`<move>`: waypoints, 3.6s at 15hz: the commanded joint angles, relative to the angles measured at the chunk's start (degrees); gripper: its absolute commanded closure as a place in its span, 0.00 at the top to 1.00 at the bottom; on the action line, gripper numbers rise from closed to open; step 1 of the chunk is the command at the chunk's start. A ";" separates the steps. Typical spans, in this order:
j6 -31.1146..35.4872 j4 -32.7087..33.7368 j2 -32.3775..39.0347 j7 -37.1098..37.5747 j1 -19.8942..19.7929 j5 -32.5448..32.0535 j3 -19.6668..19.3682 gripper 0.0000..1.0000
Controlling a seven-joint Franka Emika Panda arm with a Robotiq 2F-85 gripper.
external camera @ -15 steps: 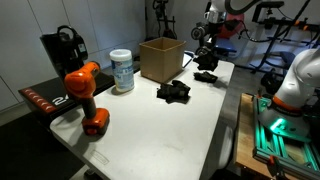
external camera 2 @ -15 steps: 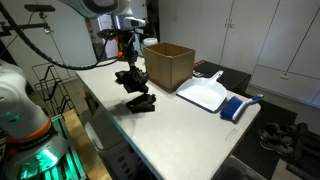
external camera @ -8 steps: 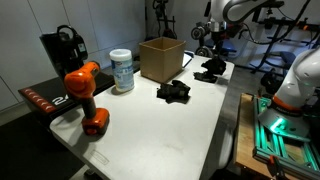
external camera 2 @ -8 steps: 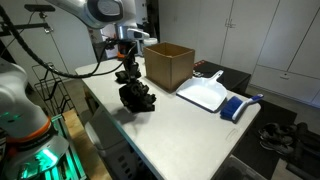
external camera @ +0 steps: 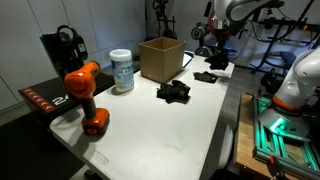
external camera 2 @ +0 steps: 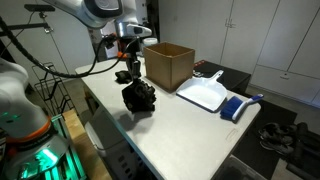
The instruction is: Move the gloves to the right one by one
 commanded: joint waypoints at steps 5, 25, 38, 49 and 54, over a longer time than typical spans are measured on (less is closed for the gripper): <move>7.13 -2.24 9.35 6.46 2.33 -0.62 1.83 0.01; 23.90 -0.34 12.03 -14.19 14.49 32.15 3.46 1.00; 15.20 14.20 26.83 -18.67 17.81 40.12 8.46 0.70; 9.05 17.78 29.76 -17.73 16.88 38.73 8.53 0.00; 8.02 17.98 28.10 -17.47 16.55 39.04 8.48 0.00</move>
